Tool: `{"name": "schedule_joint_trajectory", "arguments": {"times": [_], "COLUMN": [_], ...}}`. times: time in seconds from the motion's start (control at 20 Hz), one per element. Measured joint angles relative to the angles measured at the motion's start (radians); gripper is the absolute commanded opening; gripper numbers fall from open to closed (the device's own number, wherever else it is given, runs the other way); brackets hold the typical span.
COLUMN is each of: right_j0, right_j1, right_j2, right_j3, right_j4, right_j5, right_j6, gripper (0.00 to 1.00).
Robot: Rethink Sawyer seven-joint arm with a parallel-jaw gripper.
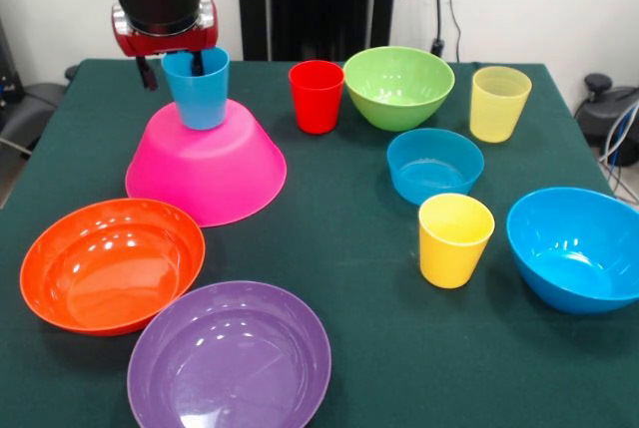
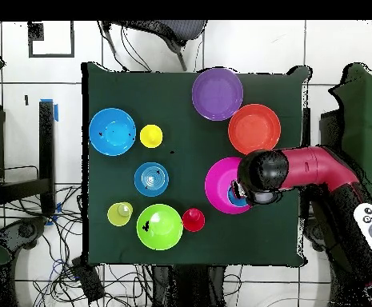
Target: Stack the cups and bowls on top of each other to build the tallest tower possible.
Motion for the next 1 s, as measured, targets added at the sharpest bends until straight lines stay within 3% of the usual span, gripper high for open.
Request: {"name": "schedule_joint_trajectory", "arguments": {"times": [0.65, 1.0], "right_j0": [0.0, -0.003], "right_j1": [-0.005, -0.076], "right_j2": [0.0, 0.0], "right_j3": [0.001, 0.017], "right_j4": [0.0, 0.007], "right_j5": [0.0, 0.0], "right_j6": [0.0, 0.0], "gripper": [1.0, 1.0]}}
